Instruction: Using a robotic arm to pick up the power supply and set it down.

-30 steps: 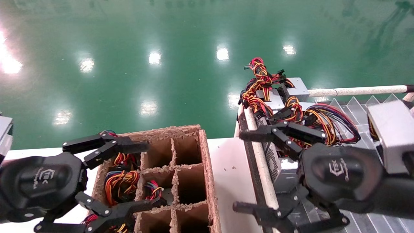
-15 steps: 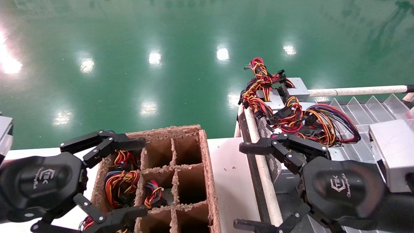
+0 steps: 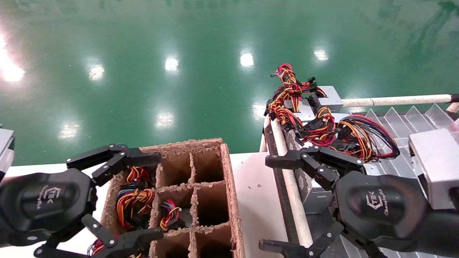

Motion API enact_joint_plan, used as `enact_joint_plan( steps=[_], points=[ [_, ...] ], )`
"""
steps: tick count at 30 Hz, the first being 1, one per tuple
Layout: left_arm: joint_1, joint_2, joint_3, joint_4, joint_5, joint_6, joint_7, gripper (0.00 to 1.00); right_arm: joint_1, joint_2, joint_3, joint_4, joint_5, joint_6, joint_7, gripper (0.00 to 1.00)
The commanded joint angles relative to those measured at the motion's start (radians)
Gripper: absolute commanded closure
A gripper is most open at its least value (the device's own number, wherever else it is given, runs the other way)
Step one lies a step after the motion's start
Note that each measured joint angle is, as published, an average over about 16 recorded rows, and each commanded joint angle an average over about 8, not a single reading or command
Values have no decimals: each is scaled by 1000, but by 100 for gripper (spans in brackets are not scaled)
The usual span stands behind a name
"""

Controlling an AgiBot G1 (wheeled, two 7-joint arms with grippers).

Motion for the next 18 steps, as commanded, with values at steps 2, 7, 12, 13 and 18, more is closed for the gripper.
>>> enact_joint_plan(
  steps=[2, 7, 12, 13, 18],
  points=[
    [0, 0, 0, 0, 0, 0, 0, 0, 2, 0, -2, -1, 1, 1, 0, 0],
    [0, 0, 0, 0, 0, 0, 0, 0, 3, 1, -4, -1, 2, 1, 0, 0],
    [0, 0, 0, 0, 0, 0, 0, 0, 4, 1, -6, -2, 3, 2, -1, 0],
    [0, 0, 0, 0, 0, 0, 0, 0, 4, 1, -6, -2, 3, 2, -1, 0],
    [0, 0, 0, 0, 0, 0, 0, 0, 5, 1, -7, -2, 3, 2, -1, 0]
  ],
)
